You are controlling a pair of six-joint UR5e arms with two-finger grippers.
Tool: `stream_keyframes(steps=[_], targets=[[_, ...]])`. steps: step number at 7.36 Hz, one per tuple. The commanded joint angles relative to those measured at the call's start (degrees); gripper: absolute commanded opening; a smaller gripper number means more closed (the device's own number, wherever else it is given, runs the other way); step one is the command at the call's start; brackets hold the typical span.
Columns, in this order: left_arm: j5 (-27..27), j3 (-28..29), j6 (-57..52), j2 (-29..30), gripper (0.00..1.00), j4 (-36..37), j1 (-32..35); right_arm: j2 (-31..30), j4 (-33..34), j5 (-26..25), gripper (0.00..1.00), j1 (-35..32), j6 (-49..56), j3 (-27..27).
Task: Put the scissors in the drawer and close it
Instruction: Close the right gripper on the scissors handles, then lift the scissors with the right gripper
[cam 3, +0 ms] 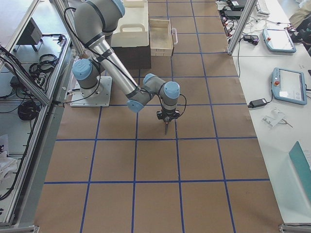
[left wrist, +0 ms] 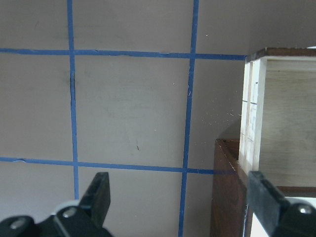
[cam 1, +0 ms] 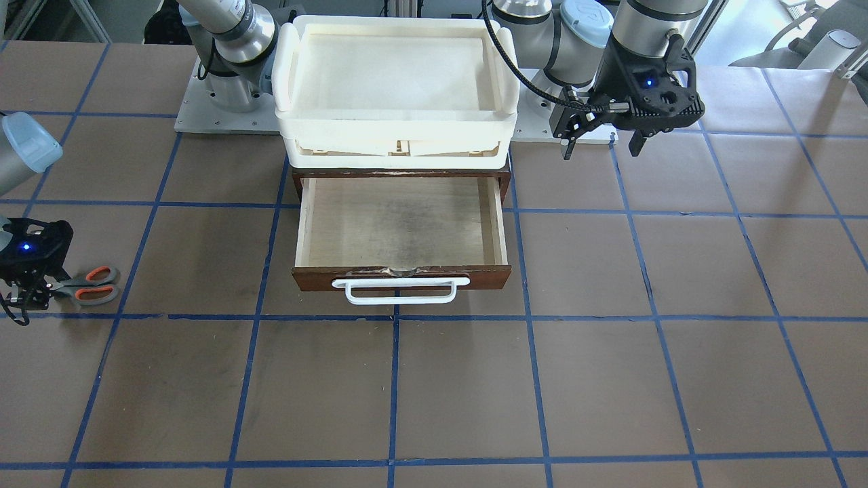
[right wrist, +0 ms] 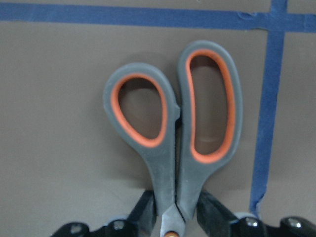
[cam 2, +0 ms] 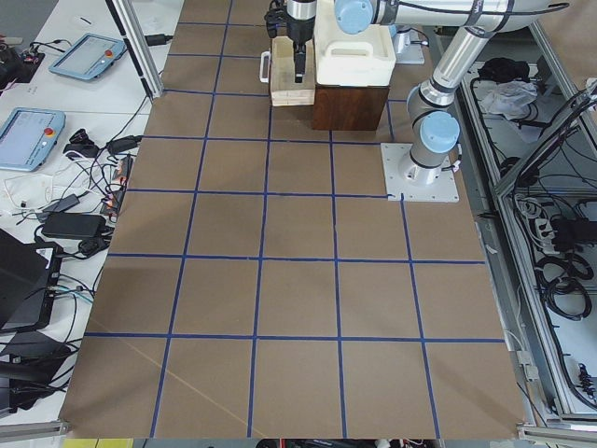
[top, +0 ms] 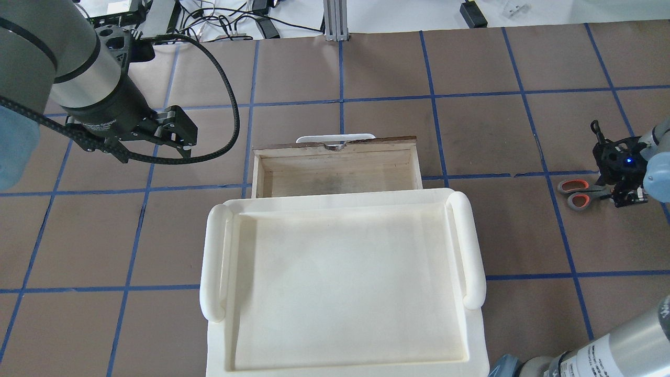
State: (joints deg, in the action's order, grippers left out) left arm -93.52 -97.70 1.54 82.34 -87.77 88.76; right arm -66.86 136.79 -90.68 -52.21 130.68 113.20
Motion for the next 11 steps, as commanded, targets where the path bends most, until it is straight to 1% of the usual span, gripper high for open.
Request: stream_keyframes(steps=[1, 2, 4, 5, 6, 7, 8, 9, 10, 11], targets=[[-0.2, 0.0, 0.0, -0.1, 1.0, -0.1, -0.1, 0.0, 0.0, 0.0, 0.21, 0.0, 0.3, 0.0], [0.0, 0.0, 0.0, 0.0, 1.0, 0.0, -0.2, 0.0, 0.0, -0.1, 0.11, 0.0, 0.3, -0.1], [0.0, 0.0, 0.0, -0.3, 1.0, 0.2, -0.2, -1.1, -0.1, 0.0, 0.05, 0.0, 0.3, -0.3], [0.1, 0.0, 0.0, -0.2, 1.0, 0.4, -0.2, -3.6, -3.3, 0.2, 0.04, -0.2, -0.2, -0.6], [-0.3, -0.1, 0.0, -0.3, 1.0, 0.2, -0.1, -6.6, -8.3, 0.9, 0.04, -0.7, -0.9, -1.9], [0.0, 0.0, 0.0, -0.3, 1.0, 0.3, -0.2, -9.0, -13.0, 1.0, 0.02, -1.8, -1.1, -4.2], [-0.2, 0.0, 0.0, -0.3, 1.0, 0.2, -0.2, -9.9, -17.3, 0.9, 0.01, -3.9, -2.1, -7.5], [-0.1, 0.0, -0.1, -0.3, 1.0, 0.2, -0.2, -9.2, -19.4, 1.0, 0.12, -4.0, -2.2, -8.0], [-0.1, 0.0, 0.0, -0.3, 1.0, 0.3, -0.2, -7.5, -18.8, 0.9, 0.49, -4.0, -1.5, -7.9], [-0.2, 0.0, -0.1, -0.3, 1.0, 0.1, -0.2, -6.3, -17.9, 1.1, 0.66, -4.0, 0.2, -7.7]])
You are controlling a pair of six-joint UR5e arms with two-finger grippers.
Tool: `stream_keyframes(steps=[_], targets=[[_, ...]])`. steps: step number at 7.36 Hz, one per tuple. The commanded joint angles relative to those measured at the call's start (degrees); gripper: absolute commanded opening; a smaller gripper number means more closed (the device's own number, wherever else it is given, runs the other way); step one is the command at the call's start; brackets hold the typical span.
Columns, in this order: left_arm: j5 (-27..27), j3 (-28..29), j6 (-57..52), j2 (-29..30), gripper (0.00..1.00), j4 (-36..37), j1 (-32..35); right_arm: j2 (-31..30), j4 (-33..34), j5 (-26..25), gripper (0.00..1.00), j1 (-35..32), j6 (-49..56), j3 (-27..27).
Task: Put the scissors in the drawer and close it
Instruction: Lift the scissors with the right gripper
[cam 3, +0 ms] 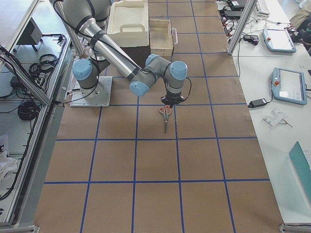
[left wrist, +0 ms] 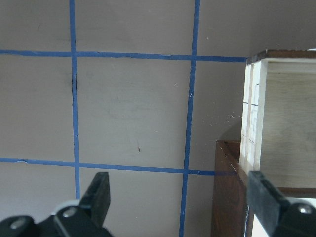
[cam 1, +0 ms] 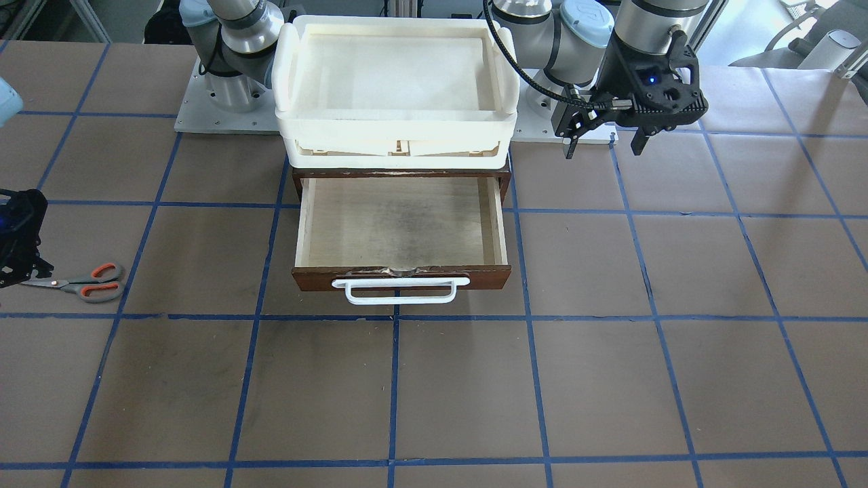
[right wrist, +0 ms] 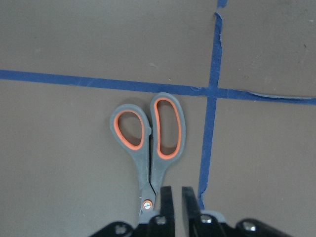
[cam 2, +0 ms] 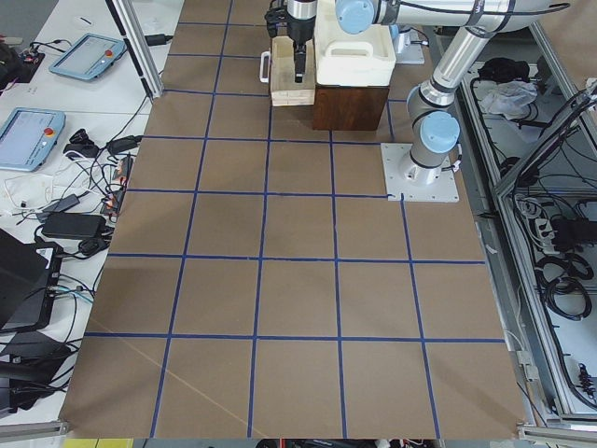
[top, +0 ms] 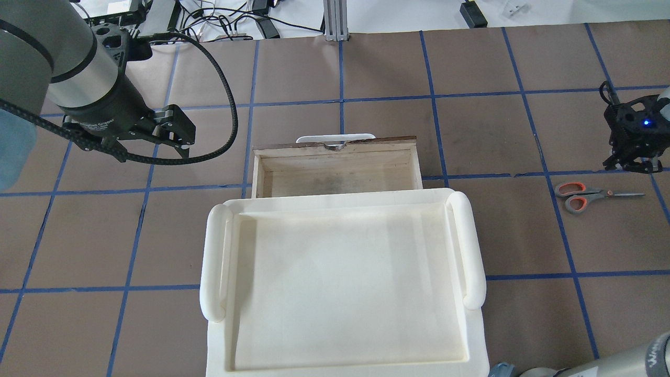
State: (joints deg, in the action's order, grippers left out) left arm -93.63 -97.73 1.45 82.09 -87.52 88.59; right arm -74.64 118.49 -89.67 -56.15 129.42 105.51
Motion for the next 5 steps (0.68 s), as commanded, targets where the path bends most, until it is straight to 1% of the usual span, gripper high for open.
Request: stream_keyframes(steps=[1, 2, 3, 5], targets=[[-0.1, 0.0, 0.0, 0.0, 1.0, -0.1, 0.0, 2.7, 4.3, 0.1, 0.81, 0.2, 2.9, 2.1], [-0.1, 0.0, 0.0, 0.0, 1.0, -0.1, 0.0, 3.9, 14.7, -0.1, 0.84, 0.6, 5.6, 6.5], [-0.1, 0.0, 0.0, 0.0, 1.0, 0.0, 0.0, 4.0, 19.0, -0.1, 0.85, 1.1, 5.8, 9.2], [-0.1, 0.0, 0.0, 0.0, 1.0, -0.1, 0.0, 4.8, 19.4, -0.1, 0.86, 3.0, 7.7, 9.7]])
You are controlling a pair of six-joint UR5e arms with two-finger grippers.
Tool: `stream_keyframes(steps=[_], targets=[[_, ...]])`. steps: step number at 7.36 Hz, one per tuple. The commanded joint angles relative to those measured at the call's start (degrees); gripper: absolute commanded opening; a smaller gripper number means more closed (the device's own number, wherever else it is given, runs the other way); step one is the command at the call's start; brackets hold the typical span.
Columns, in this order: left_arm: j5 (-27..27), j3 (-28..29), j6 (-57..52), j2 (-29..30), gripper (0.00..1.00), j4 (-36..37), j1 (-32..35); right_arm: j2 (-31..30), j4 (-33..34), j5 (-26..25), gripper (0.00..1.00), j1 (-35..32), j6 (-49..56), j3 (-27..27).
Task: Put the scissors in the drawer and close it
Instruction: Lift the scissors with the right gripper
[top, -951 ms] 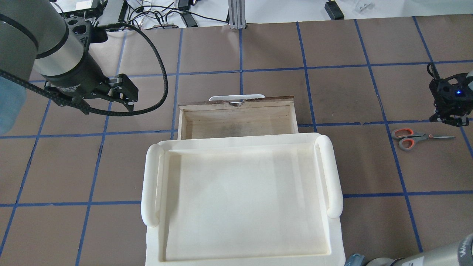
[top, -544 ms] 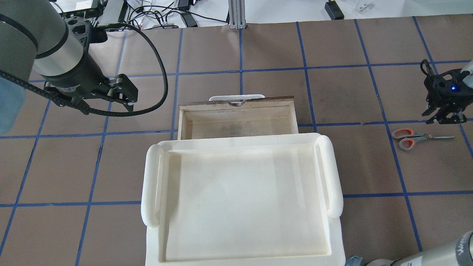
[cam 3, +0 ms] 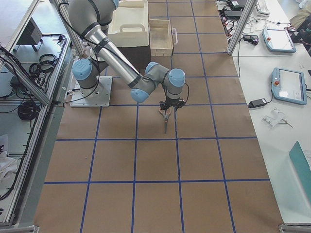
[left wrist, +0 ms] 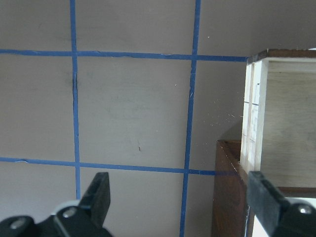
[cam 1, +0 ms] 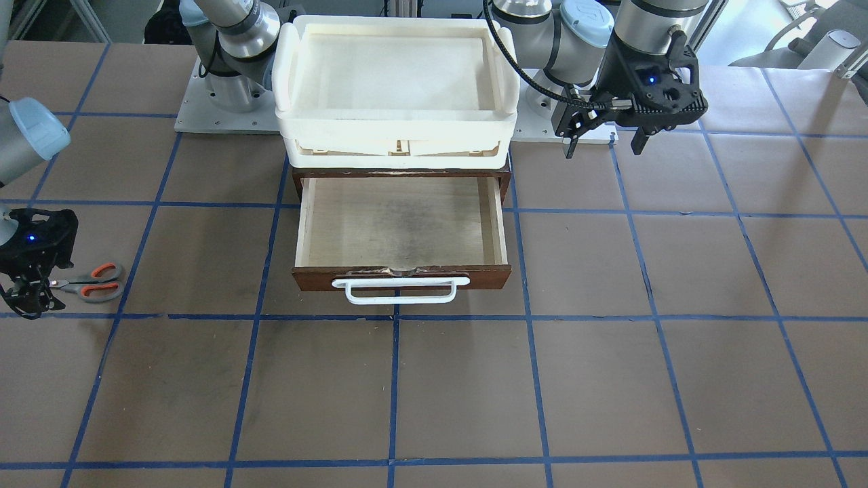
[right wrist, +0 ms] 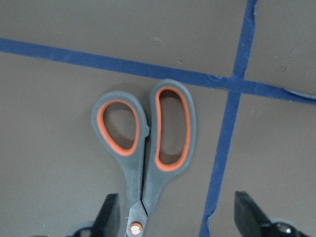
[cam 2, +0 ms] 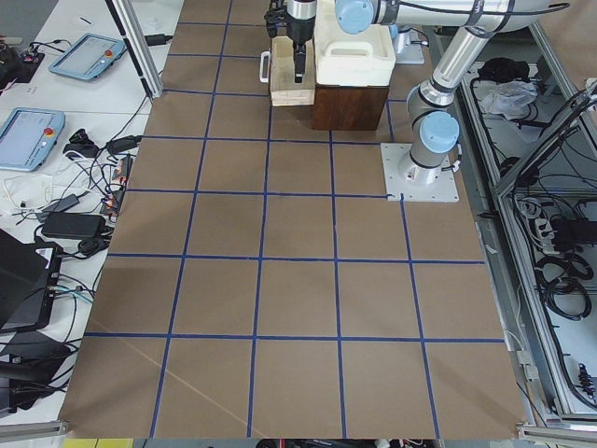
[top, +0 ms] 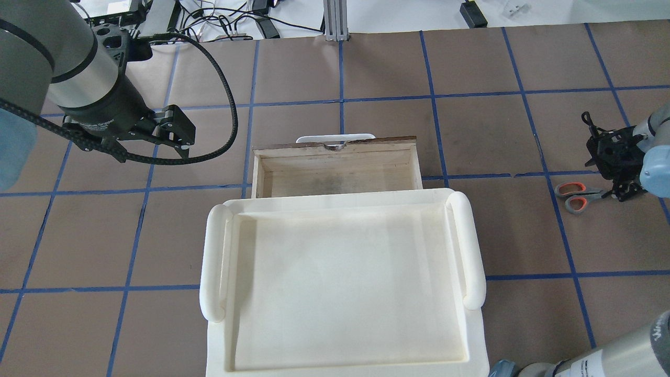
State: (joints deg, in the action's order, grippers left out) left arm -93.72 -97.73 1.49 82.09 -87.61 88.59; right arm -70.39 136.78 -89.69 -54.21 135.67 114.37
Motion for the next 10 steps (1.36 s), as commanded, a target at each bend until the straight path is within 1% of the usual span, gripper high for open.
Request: stream_keyframes(steps=[1, 3, 5, 6, 7, 8, 10], targets=[[-0.1, 0.0, 0.0, 0.0, 1.0, 0.0, 0.0, 0.5, 1.1, 0.1, 0.86, 2.5, 2.8, 2.0], [-0.1, 0.0, 0.0, -0.1, 1.0, -0.1, 0.0, 0.4, 1.2, 0.5, 0.86, 3.2, 2.8, 3.7], [-0.1, 0.0, 0.0, 0.0, 1.0, 0.0, 0.0, 0.4, 1.6, 0.4, 0.87, 3.2, 2.5, 4.0], [-0.1, 0.0, 0.0, 0.0, 1.0, -0.1, 0.0, 0.4, 1.6, 0.5, 0.85, 3.2, 2.5, 4.2], [-0.1, 0.0, 0.0, -0.1, 1.0, -0.1, 0.0, 0.4, 1.5, 0.4, 0.67, 3.2, 2.5, 4.2], [-0.1, 0.0, 0.0, -0.1, 1.0, -0.1, -0.1, 0.4, 1.6, 0.3, 0.56, 3.2, 2.6, 4.2], [-0.1, 0.0, 0.0, -0.1, 1.0, -0.1, -0.1, 0.4, 1.6, 0.1, 0.22, 3.2, 2.8, 4.2]])
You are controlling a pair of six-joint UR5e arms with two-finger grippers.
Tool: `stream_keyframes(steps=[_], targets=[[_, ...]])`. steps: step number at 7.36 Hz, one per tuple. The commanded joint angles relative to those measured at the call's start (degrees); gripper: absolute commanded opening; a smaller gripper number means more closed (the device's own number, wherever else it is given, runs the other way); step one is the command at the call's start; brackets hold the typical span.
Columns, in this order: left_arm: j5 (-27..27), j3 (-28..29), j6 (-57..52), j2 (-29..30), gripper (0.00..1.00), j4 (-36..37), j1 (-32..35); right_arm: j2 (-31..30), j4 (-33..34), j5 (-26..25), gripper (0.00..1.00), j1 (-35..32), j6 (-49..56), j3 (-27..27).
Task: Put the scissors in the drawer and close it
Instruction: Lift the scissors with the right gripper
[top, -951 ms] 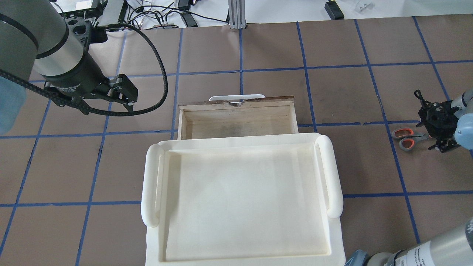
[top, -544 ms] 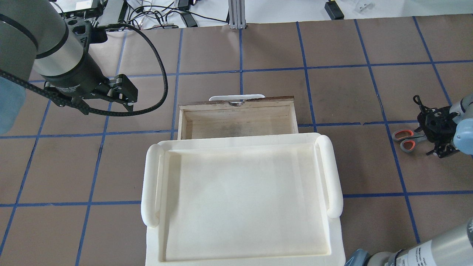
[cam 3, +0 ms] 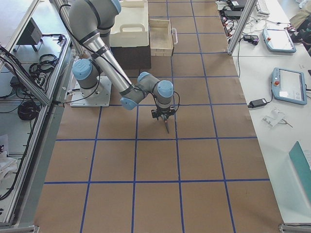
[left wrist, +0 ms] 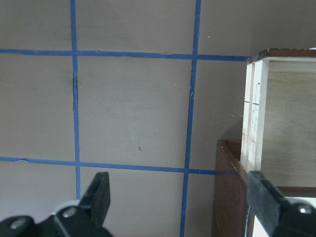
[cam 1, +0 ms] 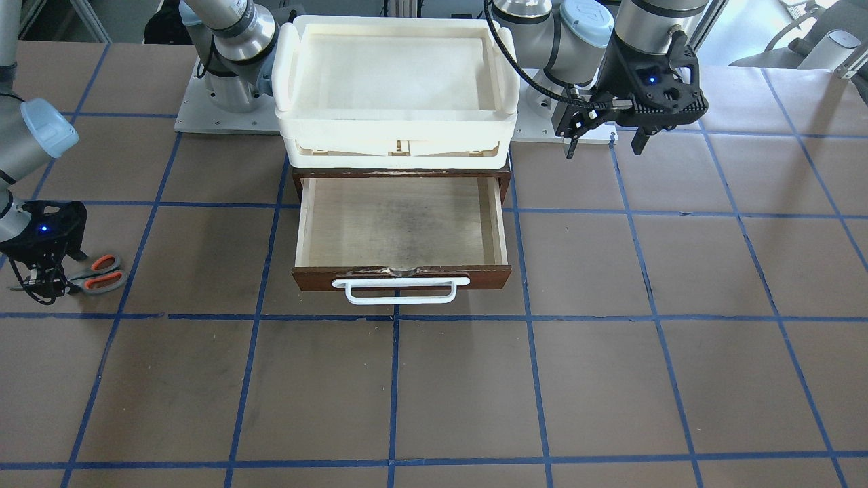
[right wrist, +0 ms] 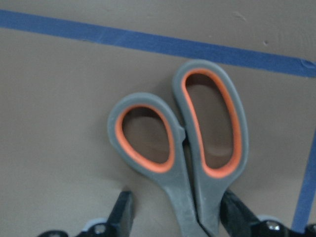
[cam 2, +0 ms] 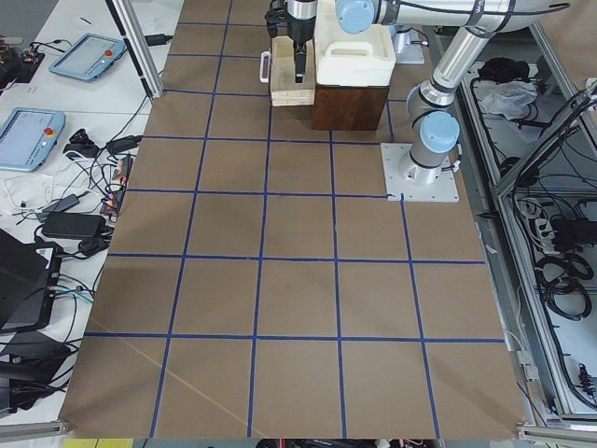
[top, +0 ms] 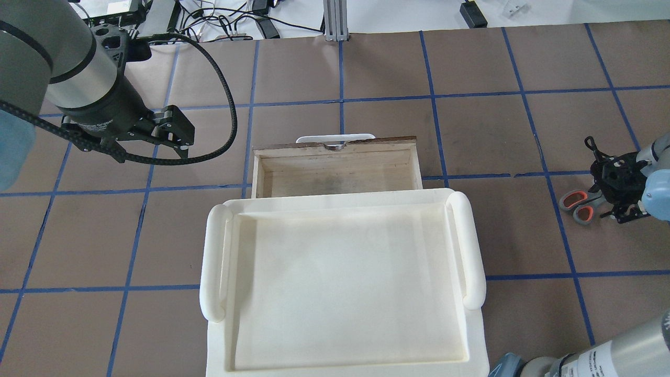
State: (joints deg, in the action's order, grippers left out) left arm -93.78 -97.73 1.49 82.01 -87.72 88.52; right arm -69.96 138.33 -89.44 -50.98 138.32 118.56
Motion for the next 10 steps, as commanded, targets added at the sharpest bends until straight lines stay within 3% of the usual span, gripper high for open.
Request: stream_keyframes(steps=[1, 2, 7, 10], targets=[[0.0, 0.0, 0.0, 0.0, 1.0, -0.1, 0.0, -0.1, 0.1, -0.4, 0.06, 0.0, 0.1, 0.0], [0.0, 0.0, 0.0, 0.0, 1.0, -0.1, 0.0, -0.2, 0.0, -0.6, 0.0, 0.0, 0.0, 0.0], [0.0, 0.0, 0.0, 0.0, 1.0, 0.0, 0.0, -4.6, -3.1, 0.1, 0.0, -0.8, -2.5, -2.8], [0.0, 0.1, 0.0, 0.0, 1.0, 0.0, 0.0, -13.0, -21.9, 0.8, 0.0, -9.5, -13.4, -10.4]])
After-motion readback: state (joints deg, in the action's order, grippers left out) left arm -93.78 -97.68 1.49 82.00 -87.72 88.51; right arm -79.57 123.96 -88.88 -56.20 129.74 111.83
